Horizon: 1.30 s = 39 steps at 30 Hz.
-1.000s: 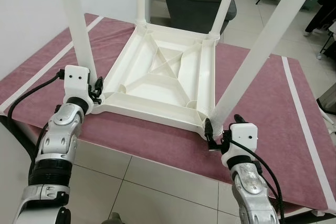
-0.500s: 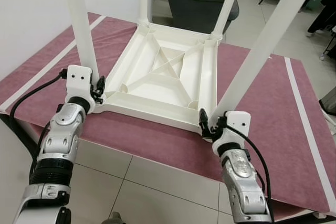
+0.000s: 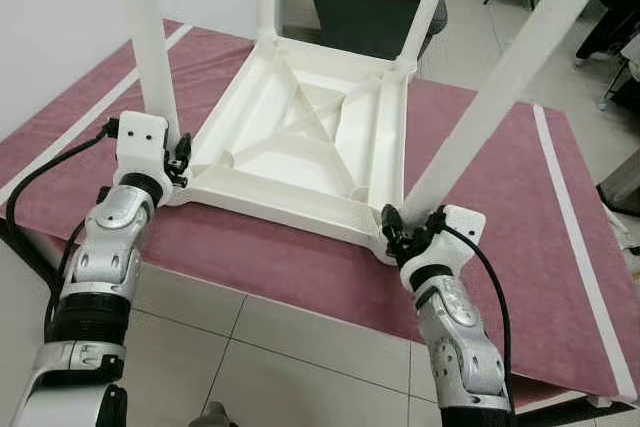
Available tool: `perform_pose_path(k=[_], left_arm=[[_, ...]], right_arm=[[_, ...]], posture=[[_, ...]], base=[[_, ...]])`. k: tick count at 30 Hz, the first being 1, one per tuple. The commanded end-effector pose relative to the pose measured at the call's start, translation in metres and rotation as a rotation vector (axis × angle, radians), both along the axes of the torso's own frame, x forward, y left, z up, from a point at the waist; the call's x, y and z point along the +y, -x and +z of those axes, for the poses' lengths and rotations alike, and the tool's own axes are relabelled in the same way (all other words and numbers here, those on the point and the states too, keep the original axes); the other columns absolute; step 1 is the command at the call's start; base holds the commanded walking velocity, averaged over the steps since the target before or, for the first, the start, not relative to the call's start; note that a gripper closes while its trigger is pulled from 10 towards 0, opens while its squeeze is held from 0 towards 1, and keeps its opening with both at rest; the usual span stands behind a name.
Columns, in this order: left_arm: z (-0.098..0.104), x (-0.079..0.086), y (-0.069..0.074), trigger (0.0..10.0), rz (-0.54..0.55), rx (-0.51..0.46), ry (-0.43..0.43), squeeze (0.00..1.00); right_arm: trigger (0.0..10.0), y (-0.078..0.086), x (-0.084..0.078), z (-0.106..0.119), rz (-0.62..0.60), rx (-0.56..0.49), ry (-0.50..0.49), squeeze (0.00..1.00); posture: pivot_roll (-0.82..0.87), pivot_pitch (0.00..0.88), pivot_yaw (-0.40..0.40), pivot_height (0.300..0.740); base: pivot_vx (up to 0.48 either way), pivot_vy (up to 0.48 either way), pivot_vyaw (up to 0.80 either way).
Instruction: Building children table
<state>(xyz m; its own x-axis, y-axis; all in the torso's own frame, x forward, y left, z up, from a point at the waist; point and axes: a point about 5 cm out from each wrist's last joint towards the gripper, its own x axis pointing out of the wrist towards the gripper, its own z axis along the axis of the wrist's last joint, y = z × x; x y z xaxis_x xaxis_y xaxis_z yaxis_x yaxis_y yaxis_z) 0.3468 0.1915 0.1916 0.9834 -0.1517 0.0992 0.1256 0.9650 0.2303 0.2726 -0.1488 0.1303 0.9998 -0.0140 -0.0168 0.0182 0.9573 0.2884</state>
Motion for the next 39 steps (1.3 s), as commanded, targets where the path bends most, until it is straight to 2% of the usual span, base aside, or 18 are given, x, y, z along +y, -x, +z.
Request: perform_pose_path(k=[1,2,4,6,8,10,17,19,20,21,24,27,28,30,31,34,37,39], left_arm=[[0.039,-0.006,-0.001,0.0,0.012,-0.158,-0.046,0.0],[0.053,-0.003,-0.002,0.0,0.022,-0.196,-0.069,0.0],[0.053,-0.003,-0.002,0.0,0.022,-0.196,-0.069,0.0],[0.081,0.0,0.0,0.0,0.037,-0.284,-0.13,0.0],[0.081,0.0,0.0,0.0,0.037,-0.284,-0.13,0.0],[0.105,0.004,0.003,0.0,0.06,-0.354,-0.202,0.0],[0.134,0.01,0.009,0.0,0.099,-0.439,-0.325,0.0],[0.156,0.013,0.015,0.0,0.127,-0.517,-0.427,0.0],[0.156,0.013,0.015,0.0,0.127,-0.517,-0.427,0.0],[0.167,0.014,0.018,0.0,0.143,-0.557,-0.468,0.0],[0.18,0.014,0.023,0.0,0.166,-0.607,-0.515,0.0],[0.187,0.014,0.026,0.0,0.177,-0.639,-0.539,0.0],[0.196,0.013,0.029,0.0,0.19,-0.681,-0.56,0.0],[0.196,0.013,0.029,0.0,0.19,-0.681,-0.56,0.0],[0.207,0.011,0.032,0.0,0.208,-0.744,-0.582,0.0],[0.216,0.009,0.035,0.0,0.221,-0.795,-0.595,0.0],[0.236,0.0,0.042,0.0,0.235,-0.937,-0.637,0.0],[0.24,-0.003,0.043,0.0,0.232,-0.967,-0.644,0.0]], right_arm=[[10.0,-0.005,0.019,-0.006,0.05,0.045,-0.109,0.0],[10.0,-0.012,0.027,-0.005,0.084,0.054,-0.154,0.0],[10.0,-0.012,0.027,-0.005,0.084,0.054,-0.154,0.0],[10.0,-0.025,0.043,-0.004,0.149,0.069,-0.215,0.0],[10.0,-0.025,0.043,-0.004,0.149,0.069,-0.215,0.0],[10.0,-0.038,0.059,-0.002,0.195,0.086,-0.258,0.0],[10.0,-0.052,0.079,0.005,0.258,0.101,-0.343,0.0],[10.0,-0.059,0.092,0.012,0.3,0.112,-0.413,0.0],[10.0,-0.059,0.092,0.012,0.3,0.112,-0.413,0.0],[10.0,-0.061,0.098,0.014,0.321,0.12,-0.446,0.0],[10.0,-0.064,0.107,0.016,0.355,0.131,-0.49,0.0],[10.0,-0.064,0.113,0.017,0.374,0.137,-0.514,0.0],[10.0,-0.062,0.122,0.018,0.409,0.139,-0.523,0.0],[10.0,-0.062,0.122,0.018,0.409,0.139,-0.523,0.0],[10.0,-0.057,0.134,0.02,0.476,0.132,-0.529,0.0],[10.0,-0.051,0.143,0.022,0.54,0.126,-0.528,0.0],[10.0,-0.029,0.164,0.031,0.765,0.067,-0.522,0.0],[10.0,-0.023,0.167,0.034,0.822,0.043,-0.514,0.0]], posture=[[0.13,0.0,-0.028,0.74],[0.13,0.0,-0.03,0.74],[0.13,0.0,-0.03,0.74],[0.14,0.0,-0.034,0.74],[0.14,0.0,-0.034,0.74],[0.16,0.0,-0.042,0.74],[0.16,0.0,-0.044,0.74],[0.17,0.0,-0.049,0.74],[0.17,0.0,-0.049,0.74],[0.18,0.0,-0.049,0.74],[0.18,0.0,-0.049,0.74],[0.18,0.0,-0.049,0.74],[0.18,0.0,-0.049,0.74],[0.18,0.0,-0.049,0.74],[0.18,0.0,-0.048,0.74],[0.18,0.0,-0.047,0.74],[0.18,0.0,-0.047,0.74],[0.18,0.0,-0.046,0.74]], base=[[0.0,0.0,0.0],[0.0,0.0,0.0],[0.0,0.0,0.0],[0.0,0.0,0.0],[0.0,0.0,0.0],[0.0,0.0,0.0],[0.0,0.0,0.0],[0.0,0.0,0.0],[0.0,0.0,0.0],[0.0,0.0,0.0],[0.0,0.0,0.0],[0.0,0.0,0.0],[0.0,0.0,0.0],[0.0,0.0,0.0],[0.0,0.0,0.0],[0.0,0.0,0.0],[0.0,0.0,0.0],[0.0,0.0,0.0]])
